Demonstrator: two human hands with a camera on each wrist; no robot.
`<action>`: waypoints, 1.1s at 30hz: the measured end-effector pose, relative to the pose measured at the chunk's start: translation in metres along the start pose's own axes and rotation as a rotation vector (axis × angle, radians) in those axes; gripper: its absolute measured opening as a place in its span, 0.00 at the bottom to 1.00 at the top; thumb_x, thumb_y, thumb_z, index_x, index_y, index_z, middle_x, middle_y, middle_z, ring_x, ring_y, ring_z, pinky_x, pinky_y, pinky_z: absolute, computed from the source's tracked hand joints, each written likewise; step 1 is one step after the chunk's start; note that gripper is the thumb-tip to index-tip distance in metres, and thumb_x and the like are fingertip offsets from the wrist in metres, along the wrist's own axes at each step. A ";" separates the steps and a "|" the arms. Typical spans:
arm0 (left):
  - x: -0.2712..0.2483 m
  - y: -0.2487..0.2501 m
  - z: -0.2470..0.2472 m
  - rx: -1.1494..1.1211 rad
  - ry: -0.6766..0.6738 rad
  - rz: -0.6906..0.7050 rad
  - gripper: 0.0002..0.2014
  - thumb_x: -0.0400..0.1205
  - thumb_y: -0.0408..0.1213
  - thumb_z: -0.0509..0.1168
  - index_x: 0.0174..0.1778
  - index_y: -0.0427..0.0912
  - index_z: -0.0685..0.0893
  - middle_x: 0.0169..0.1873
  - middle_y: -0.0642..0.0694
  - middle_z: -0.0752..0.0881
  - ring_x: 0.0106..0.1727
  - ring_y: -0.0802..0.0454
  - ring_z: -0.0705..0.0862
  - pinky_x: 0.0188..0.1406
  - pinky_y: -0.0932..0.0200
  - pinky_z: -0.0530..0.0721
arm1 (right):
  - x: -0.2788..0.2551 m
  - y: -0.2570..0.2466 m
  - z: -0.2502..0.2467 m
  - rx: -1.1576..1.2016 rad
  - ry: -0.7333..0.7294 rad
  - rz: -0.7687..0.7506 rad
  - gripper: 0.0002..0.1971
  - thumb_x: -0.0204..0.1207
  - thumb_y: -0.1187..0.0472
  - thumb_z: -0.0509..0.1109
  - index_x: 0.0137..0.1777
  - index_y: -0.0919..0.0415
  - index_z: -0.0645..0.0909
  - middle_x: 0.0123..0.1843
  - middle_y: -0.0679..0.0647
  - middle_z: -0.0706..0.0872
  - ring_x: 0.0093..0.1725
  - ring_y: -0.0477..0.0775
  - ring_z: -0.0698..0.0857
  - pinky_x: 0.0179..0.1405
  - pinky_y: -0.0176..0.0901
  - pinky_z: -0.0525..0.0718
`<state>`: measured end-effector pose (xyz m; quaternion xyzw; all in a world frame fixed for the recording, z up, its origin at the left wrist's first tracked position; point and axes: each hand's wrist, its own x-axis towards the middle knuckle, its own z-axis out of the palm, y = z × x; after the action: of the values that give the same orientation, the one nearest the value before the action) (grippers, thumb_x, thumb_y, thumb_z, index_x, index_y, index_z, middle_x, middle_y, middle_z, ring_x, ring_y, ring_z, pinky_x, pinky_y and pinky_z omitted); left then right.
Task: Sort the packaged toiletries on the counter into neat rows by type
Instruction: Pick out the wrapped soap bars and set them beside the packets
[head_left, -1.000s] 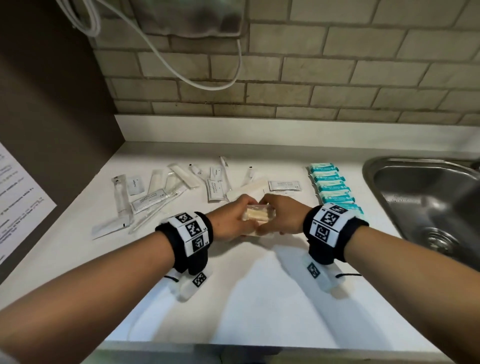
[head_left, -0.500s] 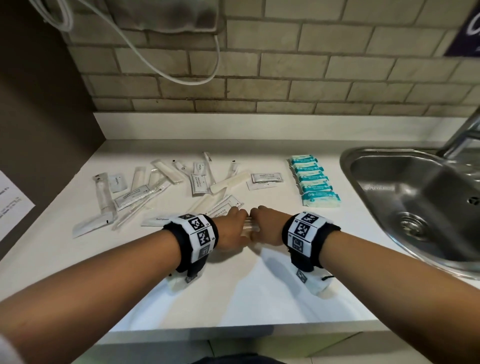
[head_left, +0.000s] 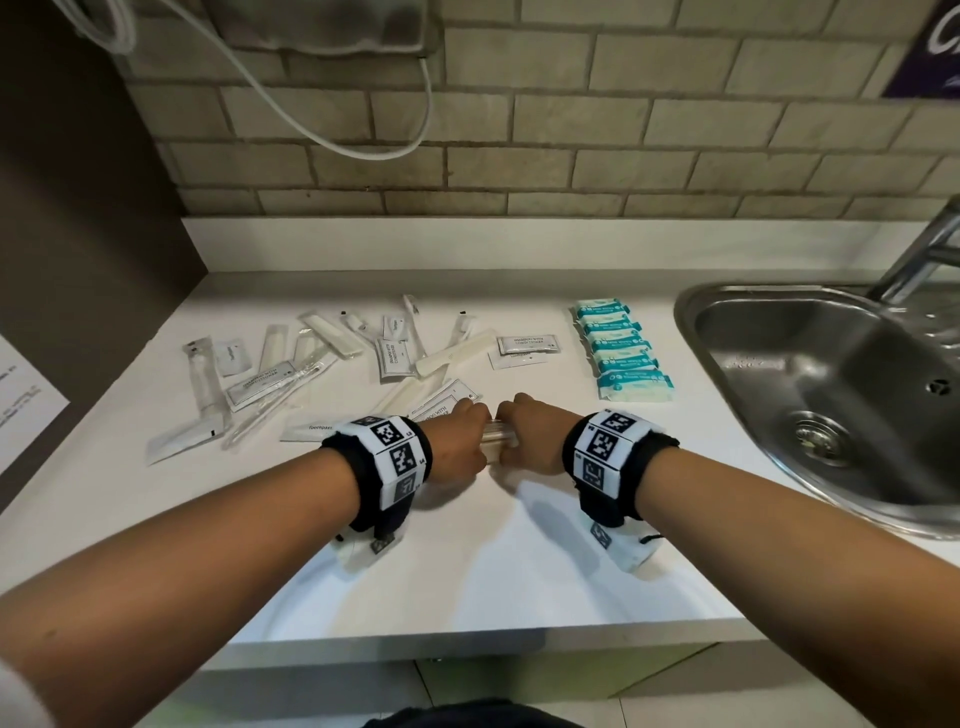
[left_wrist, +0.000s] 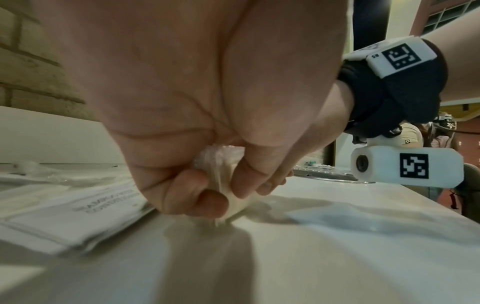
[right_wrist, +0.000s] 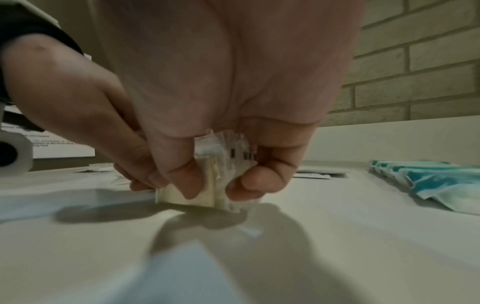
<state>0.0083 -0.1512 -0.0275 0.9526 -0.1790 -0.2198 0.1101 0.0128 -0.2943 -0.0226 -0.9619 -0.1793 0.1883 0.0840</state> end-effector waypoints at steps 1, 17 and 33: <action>0.000 0.001 0.002 0.005 -0.010 -0.009 0.17 0.81 0.34 0.59 0.65 0.36 0.67 0.61 0.39 0.69 0.44 0.43 0.76 0.43 0.51 0.71 | 0.000 0.000 0.002 -0.007 -0.009 0.002 0.23 0.72 0.51 0.71 0.63 0.62 0.74 0.58 0.60 0.76 0.56 0.63 0.82 0.58 0.54 0.81; 0.000 -0.010 -0.030 -0.236 0.054 0.067 0.30 0.83 0.37 0.63 0.79 0.44 0.57 0.66 0.42 0.78 0.47 0.50 0.80 0.45 0.59 0.75 | -0.007 0.022 -0.041 0.188 0.029 -0.033 0.21 0.72 0.56 0.76 0.62 0.60 0.76 0.57 0.56 0.84 0.50 0.55 0.80 0.47 0.42 0.76; 0.129 0.002 -0.150 -0.681 0.165 0.030 0.24 0.76 0.30 0.73 0.66 0.37 0.71 0.39 0.47 0.81 0.40 0.49 0.80 0.43 0.57 0.80 | 0.097 0.101 -0.174 0.400 -0.060 0.181 0.17 0.68 0.62 0.80 0.55 0.56 0.83 0.33 0.51 0.80 0.29 0.47 0.74 0.24 0.37 0.68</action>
<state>0.1846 -0.1837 0.0565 0.8730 -0.1000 -0.1876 0.4390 0.1966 -0.3675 0.0810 -0.9323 -0.0540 0.2552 0.2505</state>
